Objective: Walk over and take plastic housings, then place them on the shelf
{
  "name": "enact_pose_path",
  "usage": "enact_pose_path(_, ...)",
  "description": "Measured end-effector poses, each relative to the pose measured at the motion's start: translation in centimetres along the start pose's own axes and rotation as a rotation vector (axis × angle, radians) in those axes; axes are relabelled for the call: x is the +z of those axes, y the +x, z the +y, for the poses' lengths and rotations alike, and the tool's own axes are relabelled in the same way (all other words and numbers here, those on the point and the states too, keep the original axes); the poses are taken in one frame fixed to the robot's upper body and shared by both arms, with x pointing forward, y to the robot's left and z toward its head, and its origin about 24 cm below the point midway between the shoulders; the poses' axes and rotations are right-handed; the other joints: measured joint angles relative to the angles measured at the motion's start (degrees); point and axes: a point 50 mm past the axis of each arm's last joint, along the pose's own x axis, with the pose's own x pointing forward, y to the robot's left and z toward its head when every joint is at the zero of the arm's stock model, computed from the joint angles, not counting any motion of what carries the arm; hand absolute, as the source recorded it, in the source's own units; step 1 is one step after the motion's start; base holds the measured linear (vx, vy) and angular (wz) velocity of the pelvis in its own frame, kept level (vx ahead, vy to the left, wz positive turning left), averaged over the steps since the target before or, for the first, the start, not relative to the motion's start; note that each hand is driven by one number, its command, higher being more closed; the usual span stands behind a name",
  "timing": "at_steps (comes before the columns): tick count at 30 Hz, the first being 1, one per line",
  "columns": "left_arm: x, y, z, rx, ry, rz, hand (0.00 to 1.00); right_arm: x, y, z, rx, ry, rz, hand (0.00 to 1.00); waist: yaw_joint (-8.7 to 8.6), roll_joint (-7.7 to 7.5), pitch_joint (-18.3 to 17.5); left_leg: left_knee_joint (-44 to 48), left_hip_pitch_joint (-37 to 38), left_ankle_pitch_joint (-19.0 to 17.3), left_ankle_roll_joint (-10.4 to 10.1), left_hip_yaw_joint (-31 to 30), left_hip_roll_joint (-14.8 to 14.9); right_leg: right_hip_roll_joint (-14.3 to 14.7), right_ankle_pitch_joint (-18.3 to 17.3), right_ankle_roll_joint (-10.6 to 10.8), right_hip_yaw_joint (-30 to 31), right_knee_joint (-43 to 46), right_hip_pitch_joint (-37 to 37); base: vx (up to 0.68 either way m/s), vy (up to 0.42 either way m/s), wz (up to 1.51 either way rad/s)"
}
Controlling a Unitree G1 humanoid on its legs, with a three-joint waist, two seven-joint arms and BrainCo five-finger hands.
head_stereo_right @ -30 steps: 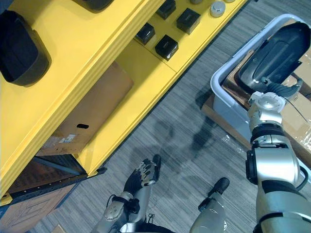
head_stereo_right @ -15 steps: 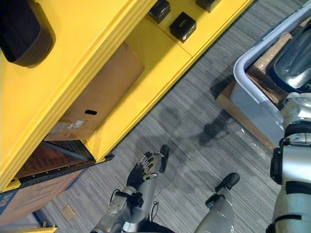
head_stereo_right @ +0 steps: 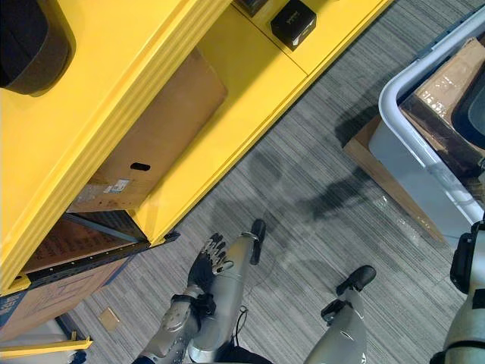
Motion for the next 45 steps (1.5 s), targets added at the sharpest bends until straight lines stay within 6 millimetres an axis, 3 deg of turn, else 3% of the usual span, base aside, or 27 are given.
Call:
enact_pose_path(3,0.1,-0.2,0.5,0.017,0.003,-0.003,0.0,0.1,-0.1,0.3,0.039,-0.025,-0.016,1.0,-0.29,-0.28,0.12,0.04,0.08,0.04,0.02,-0.04,0.3,0.36,0.29,-0.31,0.01,-0.3,0.2,-0.06,-0.033,-0.03)
enact_pose_path(6,0.2,-0.6,1.1,0.047,-0.007,-0.016,0.0,-0.8,-0.6,1.9,0.12,-0.11,-0.034,1.0,-1.77,-1.71,0.7,-0.22,1.55,0.07,0.03,0.31,0.69,0.77,0.86,-0.38,0.14,-1.38,1.79,-0.06,-0.038,-0.06)
enact_pose_path(7,0.4,-0.8,1.4,0.053,-0.002,-0.026,0.0,-2.0,-0.9,2.9,0.155,-0.192,-0.039,1.0,-2.01,-3.23,0.48,-0.78,2.51,0.12,-0.04,0.87,1.22,1.06,0.99,-0.51,0.32,-1.77,2.2,-0.06,-0.05,-0.13)
enact_pose_path(13,1.2,-1.2,1.6,0.026,0.005,-0.061,0.0,-4.6,-1.5,4.6,0.245,-0.405,-0.117,1.0,-4.08,-6.92,0.56,-4.13,7.12,1.49,-1.22,1.46,2.13,1.98,0.71,-0.97,0.38,-2.55,5.1,-0.05,-0.078,-0.04)
enact_pose_path(16,2.8,-1.1,0.6,-0.031,-0.006,-0.132,0.0,-5.4,-1.3,4.3,0.237,-0.484,-0.171,1.0,-5.39,-8.61,0.34,-7.15,9.67,3.05,-1.92,1.84,2.16,2.07,0.27,-1.69,0.48,-2.5,6.01,-0.05,-0.067,-0.01)
enact_pose_path(18,4.6,-0.6,-0.5,-0.096,0.042,-0.206,0.0,-5.4,-1.6,4.8,0.238,-0.569,-0.242,1.0,-7.27,-9.58,0.33,-9.08,10.91,4.2,-2.38,1.99,2.29,2.28,0.02,-2.23,0.6,-2.39,6.18,-0.09,-0.07,-0.03)
enact_pose_path(20,6.0,0.4,-1.6,-0.159,0.106,-0.244,0.0,-4.9,-2.0,5.2,0.234,-0.637,-0.31,1.0,-8.45,-9.92,0.36,-10.21,12.06,4.81,-2.57,2.86,2.8,2.44,-0.13,-2.82,1.26,-2.12,6.13,-0.09,-0.047,-0.2)
enact_pose_path(24,10.5,3.9,-4.5,-0.299,0.256,-0.333,0.0,-3.9,-3.1,6.6,0.235,-0.748,-0.436,1.0,-10.95,-10.71,-0.02,-11.49,13.55,5.48,-3.13,4.7,4.04,3.35,0.31,-3.95,3.64,-2.28,5.27,-0.08,-0.021,-0.27)
enact_pose_path(26,13.2,5.8,-5.5,-0.35,0.329,-0.366,0.0,-4.1,-3.8,7.5,0.251,-0.77,-0.455,1.0,-12.08,-12.04,-0.72,-12.58,13.6,6.2,-3.38,5.87,4.54,3.74,0.89,-4.67,4.98,-2.54,3.81,-0.05,-0.023,-0.27)
enact_pose_path(28,15.0,7.5,-5.9,-0.35,0.36,-0.356,0.0,-3.9,-4.7,8.6,0.276,-0.78,-0.489,1.0,-13.17,-12.78,-1.12,-12.88,13.68,6.56,-3.5,6.98,5.11,4.13,1.4,-5.2,6.0,-2.69,2.78,-0.04,-0.034,-0.31)
enact_pose_path(32,17.5,10.5,-6.4,-0.317,0.357,-0.267,0.0,-1.7,-6.7,10.6,0.306,-0.764,-0.593,1.0,-16.03,-12.85,-1.15,-13.26,13.33,6.89,-3.56,8.75,5.57,4.45,2.31,-5.71,8.13,-3.04,0.75,-0.03,-0.027,-0.25)
enact_pose_path(35,17.6,11.7,-7.1,-0.319,0.292,-0.163,0.0,0.0,-8.4,11.9,0.332,-0.721,-0.644,1.0,-17.59,-12.87,-1.13,-13.27,13.11,7.0,-3.55,10.16,5.77,4.54,3.03,-5.53,9.53,-3.45,-0.62,-0.01,-0.023,-0.22)
enact_pose_path(41,17.5,12.4,-9.5,-0.369,0.14,-0.052,0.0,1.5,-10.2,13.0,0.319,-0.702,-0.746,1.0,-18.68,-12.87,-1.13,-13.36,13.03,7.0,-3.55,10.83,5.8,4.54,3.18,-5.54,10.36,-3.44,-1.44,0.0,-0.02,-0.07)
enact_pose_path(45,17.0,12.8,-10.1,-0.369,-0.002,0.04,0.0,4.2,-12.7,13.9,0.299,-0.613,-0.891,1.0,-19.11,-12.86,-1.13,-13.58,13.01,6.99,-3.54,12.22,5.74,4.37,3.27,-5.4,11.91,-3.14,-2.92,-0.01,-0.018,-0.14)
